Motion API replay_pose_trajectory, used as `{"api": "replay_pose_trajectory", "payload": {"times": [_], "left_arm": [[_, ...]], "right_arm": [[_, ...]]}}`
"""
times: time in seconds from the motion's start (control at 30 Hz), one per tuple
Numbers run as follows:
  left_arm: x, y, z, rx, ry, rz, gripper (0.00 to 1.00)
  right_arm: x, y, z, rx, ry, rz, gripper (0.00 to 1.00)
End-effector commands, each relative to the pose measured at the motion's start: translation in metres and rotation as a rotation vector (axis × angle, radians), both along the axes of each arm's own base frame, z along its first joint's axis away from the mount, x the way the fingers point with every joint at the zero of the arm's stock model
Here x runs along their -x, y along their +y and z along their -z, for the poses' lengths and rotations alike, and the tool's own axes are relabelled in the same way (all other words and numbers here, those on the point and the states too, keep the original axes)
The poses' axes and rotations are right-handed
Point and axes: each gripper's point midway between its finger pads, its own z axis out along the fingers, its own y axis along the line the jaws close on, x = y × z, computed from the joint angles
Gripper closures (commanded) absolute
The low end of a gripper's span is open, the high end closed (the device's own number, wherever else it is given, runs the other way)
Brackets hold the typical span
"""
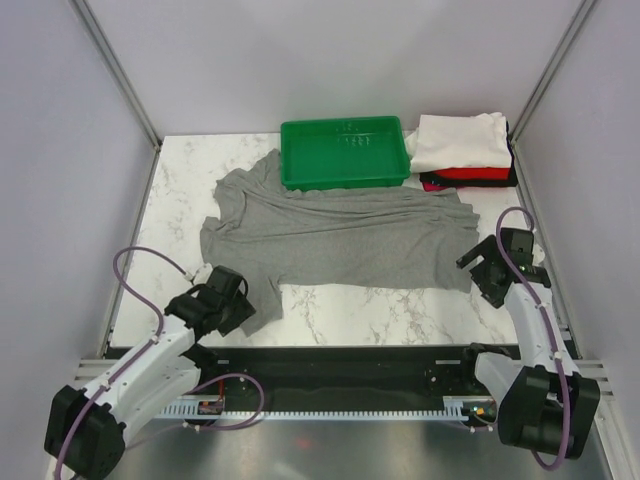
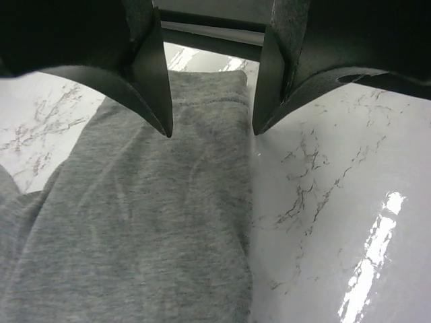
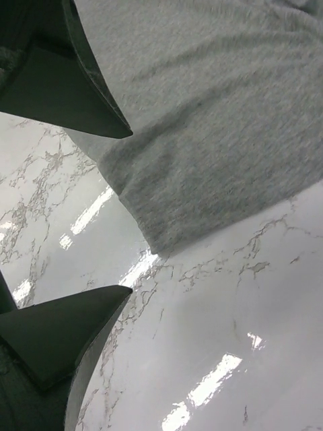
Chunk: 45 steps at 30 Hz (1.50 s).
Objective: Fold and stack the t-shirts
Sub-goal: Fold the tshirt
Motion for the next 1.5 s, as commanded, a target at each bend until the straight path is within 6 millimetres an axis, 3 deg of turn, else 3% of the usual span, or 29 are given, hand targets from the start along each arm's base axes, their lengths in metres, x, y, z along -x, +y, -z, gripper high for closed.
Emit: {"api": "replay_pose_trajectory", "payload": {"times": [0.0,0.07,0.2,0.5,0.63,0.77,1.0,1.17,1.33,1.43,1.47], "left_arm": [[-0.016,-0.006,0.003,0.035,-0.064,-0.048,0.42],[-0.022,-0.008,0.003,0.042,-0.093,-0.042,0.47],[-0.029,-0.004,0.0,0.015,-0.138,-0.025,0.65],[-0.039,-0.001,-0.01,0.015,-0.241,-0.028,0.85],[-0.042,-0.002,-0.014,0.016,-0.256,-0.019,0.85],[-0.047,-0.003,-0.022,0.018,-0.277,-0.023,0.85],[-0.049,-0.004,-0.027,0.023,-0.292,-0.02,0.86],[-0.051,-0.003,-0.035,0.026,-0.316,-0.018,0.87],[-0.052,0.0,-0.053,0.02,-0.354,-0.021,0.89],[-0.053,0.006,-0.082,0.007,-0.405,-0.023,0.89],[-0.052,0.008,-0.09,0.006,-0.421,-0.025,0.89]], "right_arm": [[0.001,-0.003,0.008,-0.016,-0.023,0.05,0.02],[0.006,-0.008,0.016,-0.014,-0.014,0.081,0.02],[0.02,-0.012,0.036,-0.03,-0.018,0.144,0.09],[0.007,-0.004,0.062,-0.096,-0.032,0.112,0.32],[0.003,-0.002,0.065,-0.11,-0.036,0.102,0.36],[-0.001,0.003,0.067,-0.138,-0.056,0.085,0.54],[0.007,0.006,0.069,-0.137,-0.047,0.081,0.68],[0.005,0.006,0.065,-0.137,-0.058,0.071,0.99],[0.0,0.006,0.052,-0.125,-0.08,0.041,1.0],[0.003,0.004,0.04,-0.11,-0.06,0.03,1.0],[-0.002,0.002,0.028,-0.095,-0.081,0.02,1.0]]}}
